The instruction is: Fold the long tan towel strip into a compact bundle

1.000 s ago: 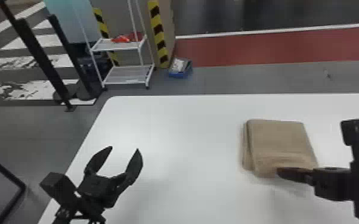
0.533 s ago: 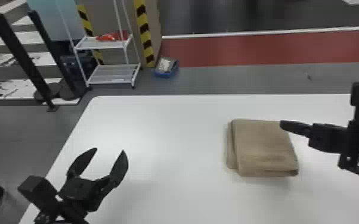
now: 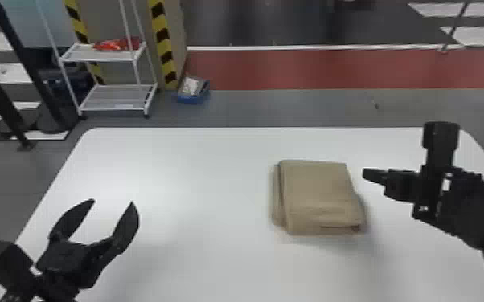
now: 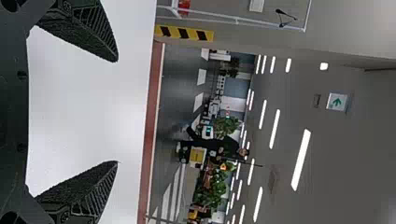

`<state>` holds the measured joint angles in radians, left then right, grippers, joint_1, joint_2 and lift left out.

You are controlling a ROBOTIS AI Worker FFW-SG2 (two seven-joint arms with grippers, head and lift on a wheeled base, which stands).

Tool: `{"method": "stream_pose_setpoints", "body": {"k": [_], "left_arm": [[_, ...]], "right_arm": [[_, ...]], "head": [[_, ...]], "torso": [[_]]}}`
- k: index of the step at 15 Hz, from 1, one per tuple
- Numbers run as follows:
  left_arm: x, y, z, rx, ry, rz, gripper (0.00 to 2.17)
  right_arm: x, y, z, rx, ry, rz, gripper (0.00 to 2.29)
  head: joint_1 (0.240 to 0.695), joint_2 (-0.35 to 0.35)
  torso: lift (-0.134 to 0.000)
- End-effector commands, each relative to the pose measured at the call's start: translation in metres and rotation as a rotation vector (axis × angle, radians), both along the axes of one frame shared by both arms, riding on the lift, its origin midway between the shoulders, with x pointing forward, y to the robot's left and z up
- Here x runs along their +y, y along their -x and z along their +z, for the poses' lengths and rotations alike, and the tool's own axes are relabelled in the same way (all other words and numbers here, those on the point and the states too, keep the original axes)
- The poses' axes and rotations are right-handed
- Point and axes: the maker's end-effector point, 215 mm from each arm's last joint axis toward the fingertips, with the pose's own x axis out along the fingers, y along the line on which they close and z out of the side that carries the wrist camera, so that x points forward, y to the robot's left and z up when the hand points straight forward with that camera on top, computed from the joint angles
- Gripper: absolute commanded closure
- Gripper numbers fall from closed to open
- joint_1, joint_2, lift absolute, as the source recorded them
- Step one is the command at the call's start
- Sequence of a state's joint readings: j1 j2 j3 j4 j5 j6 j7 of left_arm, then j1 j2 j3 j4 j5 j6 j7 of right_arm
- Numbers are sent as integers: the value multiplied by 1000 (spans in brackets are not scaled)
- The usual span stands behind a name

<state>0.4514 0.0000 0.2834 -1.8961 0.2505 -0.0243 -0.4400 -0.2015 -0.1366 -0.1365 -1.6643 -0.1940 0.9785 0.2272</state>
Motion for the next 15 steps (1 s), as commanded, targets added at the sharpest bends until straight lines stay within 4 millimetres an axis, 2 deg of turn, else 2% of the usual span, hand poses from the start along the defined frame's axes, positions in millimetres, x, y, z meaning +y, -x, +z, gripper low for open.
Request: {"method": "stream_pose_setpoints", "body": {"k": [1, 5, 8, 10, 11, 12, 13, 14, 15], "left_arm": [[-8, -7, -3, 10, 8, -15, 93], [-11, -12, -5, 14, 11, -24, 93], [-10, -12, -7, 18, 11, -23, 93], [-9, -12, -7, 18, 10, -21, 93], [-8, -12, -6, 16, 9, -21, 93], [-7, -10, -5, 16, 9, -22, 93], [-8, -9, -4, 15, 8, -25, 93], [-8, -7, -1, 11, 4, -24, 93], [-10, -6, 2, 7, 3, -29, 93]], "right_arm": [[26, 1, -14, 14, 15, 52, 2044], [80, 13, -29, 41, 22, 151, 2044], [115, 22, -27, 32, 11, 205, 2044], [122, 24, -19, 15, 3, 212, 2044], [115, 27, -18, 9, 7, 193, 2040], [99, 27, -7, -22, 30, 148, 2017], [88, 27, 6, -75, 53, 109, 1781], [82, 24, 34, -181, 64, 82, 1156], [83, 28, 51, -248, 62, 78, 431]], "head": [[695, 28], [695, 67], [695, 107], [695, 130], [695, 144], [695, 147], [695, 146], [695, 129], [695, 120]], "torso": [[-120], [-120], [-120], [-120], [-120], [-120], [-120], [-120], [-120]]}}
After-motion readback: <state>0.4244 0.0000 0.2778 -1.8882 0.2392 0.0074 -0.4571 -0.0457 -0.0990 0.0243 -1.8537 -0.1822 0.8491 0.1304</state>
